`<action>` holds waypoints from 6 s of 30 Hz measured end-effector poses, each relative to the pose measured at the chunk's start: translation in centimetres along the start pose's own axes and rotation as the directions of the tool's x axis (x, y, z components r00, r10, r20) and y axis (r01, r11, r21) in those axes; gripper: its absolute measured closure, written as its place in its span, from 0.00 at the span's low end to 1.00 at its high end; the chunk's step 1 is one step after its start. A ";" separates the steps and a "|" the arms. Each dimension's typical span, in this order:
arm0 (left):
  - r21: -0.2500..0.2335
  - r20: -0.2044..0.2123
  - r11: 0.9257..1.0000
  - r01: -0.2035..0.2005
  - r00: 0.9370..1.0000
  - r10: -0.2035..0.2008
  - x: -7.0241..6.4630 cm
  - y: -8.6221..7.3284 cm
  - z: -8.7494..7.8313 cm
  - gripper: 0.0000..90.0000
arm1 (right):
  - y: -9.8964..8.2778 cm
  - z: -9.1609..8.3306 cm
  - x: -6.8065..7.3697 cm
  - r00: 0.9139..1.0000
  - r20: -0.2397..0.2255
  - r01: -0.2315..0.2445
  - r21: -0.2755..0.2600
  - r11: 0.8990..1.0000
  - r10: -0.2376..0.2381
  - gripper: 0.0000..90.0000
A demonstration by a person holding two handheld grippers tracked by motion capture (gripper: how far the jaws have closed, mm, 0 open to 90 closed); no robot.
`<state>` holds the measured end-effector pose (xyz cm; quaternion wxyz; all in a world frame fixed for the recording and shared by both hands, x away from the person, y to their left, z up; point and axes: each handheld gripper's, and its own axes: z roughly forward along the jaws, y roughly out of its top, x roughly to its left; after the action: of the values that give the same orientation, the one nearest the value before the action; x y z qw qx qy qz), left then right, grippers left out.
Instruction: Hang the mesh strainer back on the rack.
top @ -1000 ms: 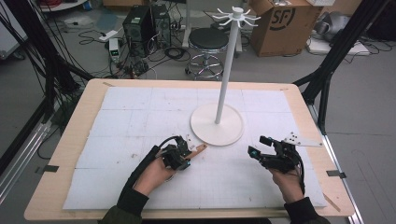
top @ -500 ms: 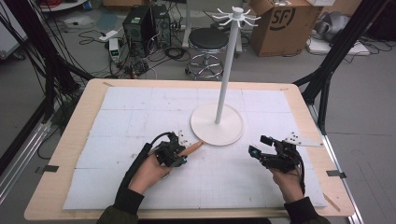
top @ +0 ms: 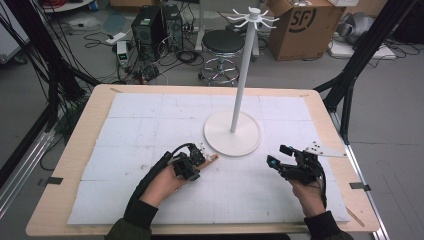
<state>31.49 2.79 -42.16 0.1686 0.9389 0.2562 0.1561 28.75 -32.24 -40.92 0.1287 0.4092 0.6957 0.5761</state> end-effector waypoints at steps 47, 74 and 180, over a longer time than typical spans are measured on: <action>-0.827 0.241 0.496 0.264 0.964 -0.113 6.4 1.2 -12.9 0.78 | 0.0 -0.1 0.2 1.000 -0.008 -0.016 -0.023 1.000 0.016 0.21; -0.902 0.260 0.334 0.273 0.962 -0.085 9.2 7.9 -16.8 0.79 | 0.1 -0.1 0.0 0.999 -0.043 -0.020 -0.034 0.999 0.019 0.21; -0.868 0.306 0.381 0.318 0.947 -0.093 7.3 -3.8 -12.8 0.28 | 0.0 -0.6 1.1 0.998 -0.001 0.069 -0.049 0.996 -0.069 0.17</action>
<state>30.98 12.81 -30.71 0.6940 0.6670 0.2261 0.1492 27.62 -31.89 -40.44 0.1574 0.3809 0.6954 0.5887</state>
